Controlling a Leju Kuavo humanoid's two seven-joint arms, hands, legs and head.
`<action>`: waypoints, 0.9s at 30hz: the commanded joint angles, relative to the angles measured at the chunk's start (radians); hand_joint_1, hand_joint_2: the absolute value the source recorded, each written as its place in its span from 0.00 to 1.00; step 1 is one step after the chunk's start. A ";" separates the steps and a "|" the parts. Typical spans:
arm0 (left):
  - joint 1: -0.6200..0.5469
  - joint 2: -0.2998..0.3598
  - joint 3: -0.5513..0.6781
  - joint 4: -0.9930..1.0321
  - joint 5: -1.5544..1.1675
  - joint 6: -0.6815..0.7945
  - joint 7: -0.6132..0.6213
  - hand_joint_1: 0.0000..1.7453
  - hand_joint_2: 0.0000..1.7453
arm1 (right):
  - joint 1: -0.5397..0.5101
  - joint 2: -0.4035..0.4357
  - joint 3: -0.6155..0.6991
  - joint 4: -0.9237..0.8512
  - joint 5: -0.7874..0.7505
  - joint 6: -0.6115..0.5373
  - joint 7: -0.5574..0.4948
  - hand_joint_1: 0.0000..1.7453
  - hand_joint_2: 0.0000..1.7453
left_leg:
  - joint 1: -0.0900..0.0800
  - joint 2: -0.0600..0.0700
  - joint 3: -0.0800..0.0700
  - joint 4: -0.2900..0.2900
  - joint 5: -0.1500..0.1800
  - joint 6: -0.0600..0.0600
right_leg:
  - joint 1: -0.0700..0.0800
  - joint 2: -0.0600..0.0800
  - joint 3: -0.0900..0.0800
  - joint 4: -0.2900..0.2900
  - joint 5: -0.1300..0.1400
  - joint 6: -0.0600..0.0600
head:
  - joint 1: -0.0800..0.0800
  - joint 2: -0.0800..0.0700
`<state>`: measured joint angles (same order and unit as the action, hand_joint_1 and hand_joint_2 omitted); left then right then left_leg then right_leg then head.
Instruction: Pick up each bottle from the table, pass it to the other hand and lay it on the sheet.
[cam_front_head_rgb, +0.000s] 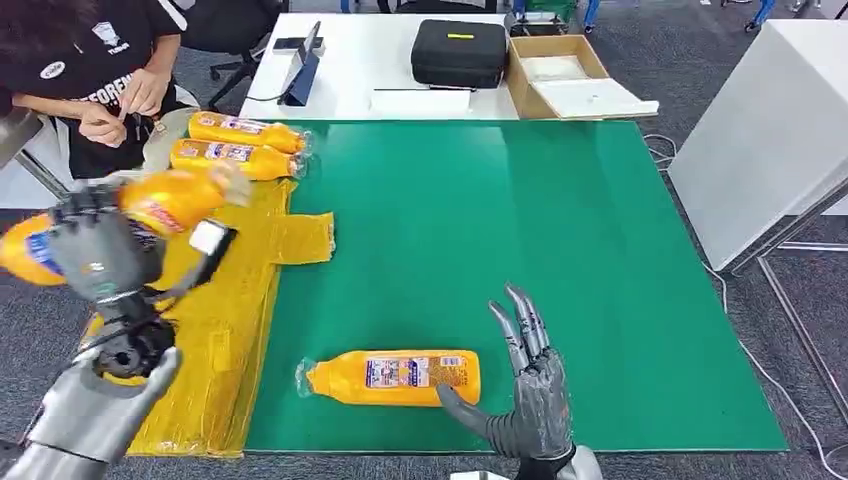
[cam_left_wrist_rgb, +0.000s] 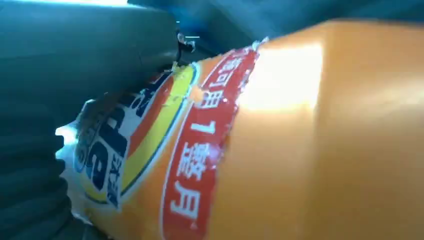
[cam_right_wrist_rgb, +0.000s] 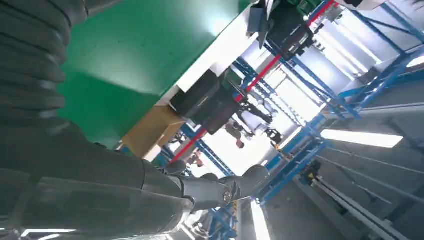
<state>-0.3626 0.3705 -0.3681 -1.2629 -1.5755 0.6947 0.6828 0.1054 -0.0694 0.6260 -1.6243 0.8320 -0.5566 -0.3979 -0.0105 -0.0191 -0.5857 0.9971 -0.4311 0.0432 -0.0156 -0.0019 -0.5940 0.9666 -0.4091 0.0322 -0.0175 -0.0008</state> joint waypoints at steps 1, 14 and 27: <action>-0.126 0.010 -0.435 0.513 0.005 0.003 0.015 1.00 1.00 | -0.004 -0.050 0.020 0.033 -0.012 -0.005 0.007 0.00 1.00 | 0.000 0.009 0.006 -0.002 -0.002 -0.002 | -0.001 0.007 0.007 -0.003 0.002 -0.003 | -0.001 0.000; -0.033 -0.093 -0.309 0.538 0.005 0.003 -0.070 1.00 1.00 | -0.028 -0.034 0.009 0.048 -0.005 0.043 0.022 0.00 1.00 | -0.001 0.014 0.001 -0.001 -0.002 -0.003 | -0.003 0.013 -0.002 -0.002 0.004 -0.006 | -0.001 0.000; -0.013 -0.134 -0.188 0.572 0.005 0.003 -0.128 0.00 1.00 | -0.027 -0.016 0.006 0.046 0.026 0.095 0.039 0.00 1.00 | 0.000 0.014 0.006 -0.001 -0.004 -0.006 | -0.002 0.012 0.002 -0.003 0.002 -0.008 | -0.002 0.000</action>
<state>-0.3720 0.2796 -0.6279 -0.7656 -1.5717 0.6954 0.5707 0.1055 -0.0927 0.6302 -1.6228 0.8389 -0.4959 -0.3773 -0.0119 -0.0050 -0.5867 0.9974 -0.4327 0.0426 -0.0191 0.0125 -0.5995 0.9660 -0.4049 0.0275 -0.0191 -0.0008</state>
